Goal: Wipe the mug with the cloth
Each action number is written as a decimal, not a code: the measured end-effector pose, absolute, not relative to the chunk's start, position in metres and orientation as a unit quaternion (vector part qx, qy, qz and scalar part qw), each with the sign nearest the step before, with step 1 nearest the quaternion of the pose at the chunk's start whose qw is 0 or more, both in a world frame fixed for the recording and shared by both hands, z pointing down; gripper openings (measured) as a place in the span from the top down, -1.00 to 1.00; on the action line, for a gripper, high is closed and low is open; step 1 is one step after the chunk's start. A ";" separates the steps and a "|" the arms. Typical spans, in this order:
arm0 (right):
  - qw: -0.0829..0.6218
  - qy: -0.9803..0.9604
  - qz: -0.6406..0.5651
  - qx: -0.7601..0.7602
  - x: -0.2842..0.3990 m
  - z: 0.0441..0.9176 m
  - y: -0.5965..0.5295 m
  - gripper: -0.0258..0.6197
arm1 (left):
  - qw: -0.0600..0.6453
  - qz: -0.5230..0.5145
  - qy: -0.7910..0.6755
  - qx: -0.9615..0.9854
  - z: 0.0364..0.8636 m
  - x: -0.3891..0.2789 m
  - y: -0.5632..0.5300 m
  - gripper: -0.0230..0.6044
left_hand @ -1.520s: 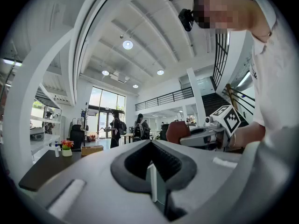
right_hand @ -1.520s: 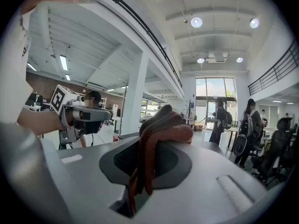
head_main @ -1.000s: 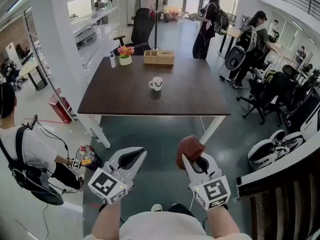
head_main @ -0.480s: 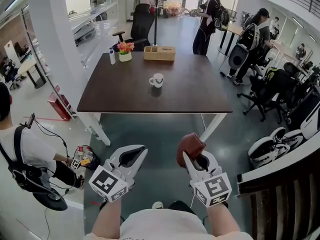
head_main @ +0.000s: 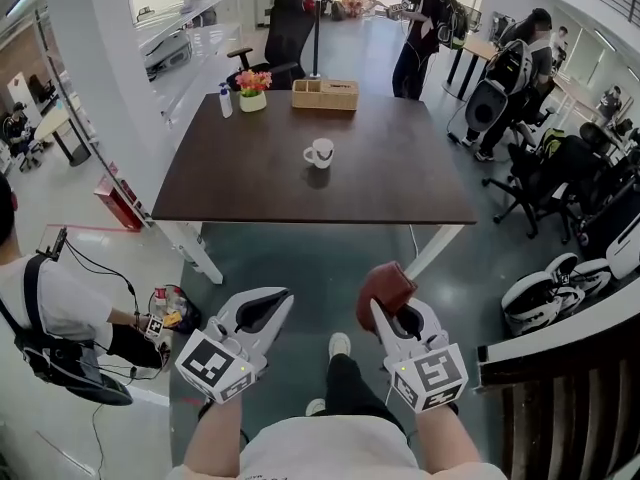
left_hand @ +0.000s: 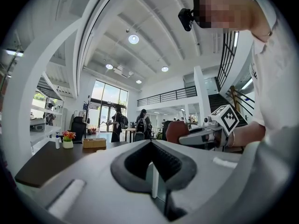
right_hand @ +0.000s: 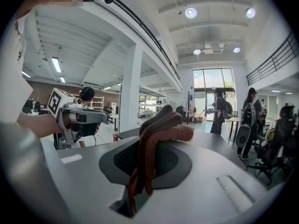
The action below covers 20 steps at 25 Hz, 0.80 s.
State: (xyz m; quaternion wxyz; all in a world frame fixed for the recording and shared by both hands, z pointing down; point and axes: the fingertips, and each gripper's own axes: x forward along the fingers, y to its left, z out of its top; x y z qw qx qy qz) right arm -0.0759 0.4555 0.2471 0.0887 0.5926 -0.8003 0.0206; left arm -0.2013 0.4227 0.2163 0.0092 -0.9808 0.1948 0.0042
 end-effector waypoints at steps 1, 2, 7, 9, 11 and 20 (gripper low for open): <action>0.088 -0.801 0.023 0.592 -0.073 0.251 0.445 0.67 | 0.007 0.002 0.197 -0.980 0.221 -0.199 0.413 0.92; 0.087 -0.802 0.026 0.590 -0.069 0.256 0.434 0.67 | 0.006 -0.002 0.199 -0.980 0.226 -0.197 0.403 0.92; 0.084 -0.812 0.038 0.576 -0.057 0.266 0.362 0.67 | -0.001 -0.015 0.218 -0.976 0.239 -0.189 0.339 0.92; 0.083 -0.816 0.038 0.571 -0.050 0.264 0.327 0.67 | -0.005 -0.015 0.225 -0.974 0.239 -0.185 0.306 0.92; 0.084 -0.818 0.037 0.568 -0.038 0.265 0.287 0.67 | -0.008 -0.017 0.232 -0.973 0.243 -0.176 0.267 0.92; 0.090 -0.826 0.057 0.553 0.024 0.269 0.114 0.67 | -0.033 -0.047 0.239 -0.969 0.261 -0.118 0.095 0.92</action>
